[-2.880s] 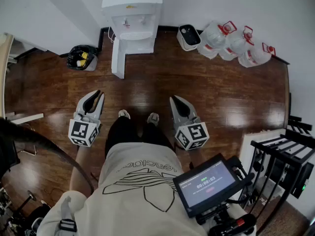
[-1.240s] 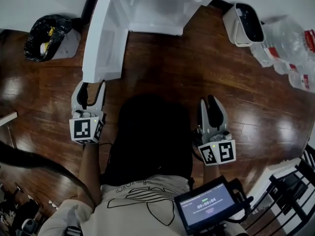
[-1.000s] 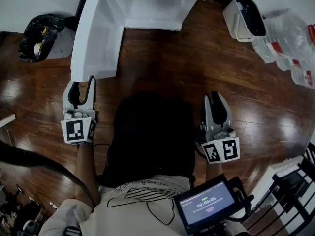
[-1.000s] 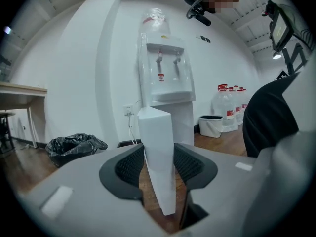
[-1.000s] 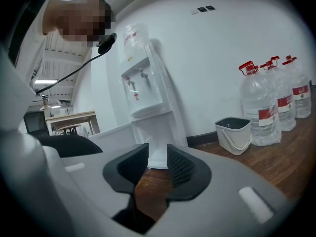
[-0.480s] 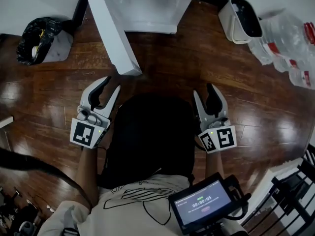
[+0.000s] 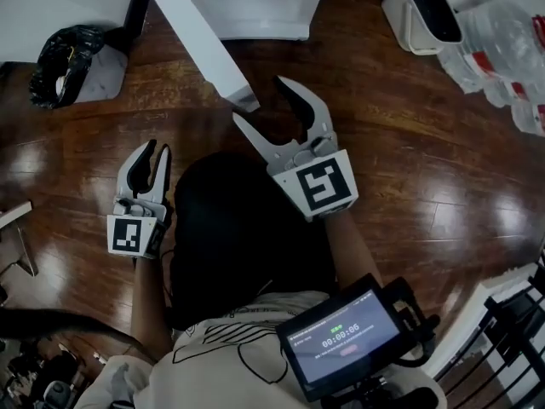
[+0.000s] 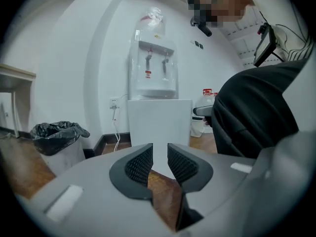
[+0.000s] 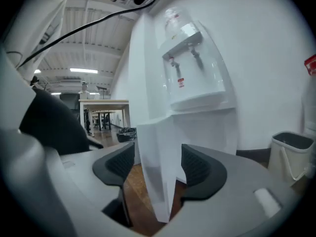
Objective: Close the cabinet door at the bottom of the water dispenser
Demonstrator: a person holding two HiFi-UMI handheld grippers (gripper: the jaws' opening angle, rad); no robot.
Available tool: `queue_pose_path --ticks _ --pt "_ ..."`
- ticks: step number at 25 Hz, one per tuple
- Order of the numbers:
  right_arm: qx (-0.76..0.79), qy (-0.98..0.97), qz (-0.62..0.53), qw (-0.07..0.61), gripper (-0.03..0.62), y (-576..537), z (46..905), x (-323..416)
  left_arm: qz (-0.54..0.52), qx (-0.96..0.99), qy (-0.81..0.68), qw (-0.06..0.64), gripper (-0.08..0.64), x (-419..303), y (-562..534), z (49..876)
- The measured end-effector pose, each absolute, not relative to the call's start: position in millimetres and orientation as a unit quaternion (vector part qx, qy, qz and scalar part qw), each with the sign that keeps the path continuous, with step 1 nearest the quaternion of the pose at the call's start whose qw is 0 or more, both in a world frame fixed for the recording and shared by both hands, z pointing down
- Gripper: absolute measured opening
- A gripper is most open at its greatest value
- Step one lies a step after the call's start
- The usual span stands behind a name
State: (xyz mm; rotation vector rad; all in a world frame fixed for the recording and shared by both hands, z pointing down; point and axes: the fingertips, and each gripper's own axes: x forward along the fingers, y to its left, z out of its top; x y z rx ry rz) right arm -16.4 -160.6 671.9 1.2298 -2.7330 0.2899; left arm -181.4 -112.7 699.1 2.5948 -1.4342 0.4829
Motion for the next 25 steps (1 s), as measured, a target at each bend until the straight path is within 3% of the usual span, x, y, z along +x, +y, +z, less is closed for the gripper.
queue_pose_path --ticks 4,5,6,7,14,23,25 --pt "0.359 -0.928 0.068 0.075 0.313 -173.8 669.3 -46.5 0.158 0.854 -0.489 0.08 0.112 -189.7 -102.5 704.1" --pt "0.361 -0.928 0.058 0.077 0.285 -176.0 667.9 -50.4 0.157 0.851 -0.495 0.082 0.112 -194.2 -100.3 704.0" --pt "0.37 -0.925 0.049 0.079 0.216 -178.5 667.3 -50.4 0.156 0.847 -0.502 0.084 0.112 -200.1 -98.4 703.8" --pt "0.38 -0.92 0.045 0.08 0.201 -180.6 668.1 -46.8 0.155 0.841 -0.511 0.085 0.112 -207.1 -96.7 703.8" --pt "0.474 -0.876 0.072 0.059 0.176 -219.4 671.3 38.9 0.149 0.829 -0.531 0.09 0.112 -227.5 -99.2 712.9" --pt "0.505 -0.859 0.054 0.071 0.196 -270.1 668.9 83.9 0.125 0.827 -0.539 0.1 0.112 -231.5 -113.5 720.2" --pt "0.542 -0.836 0.038 0.076 0.162 -276.5 668.7 92.7 0.124 0.827 -0.539 0.102 0.112 -235.3 -114.9 721.6"
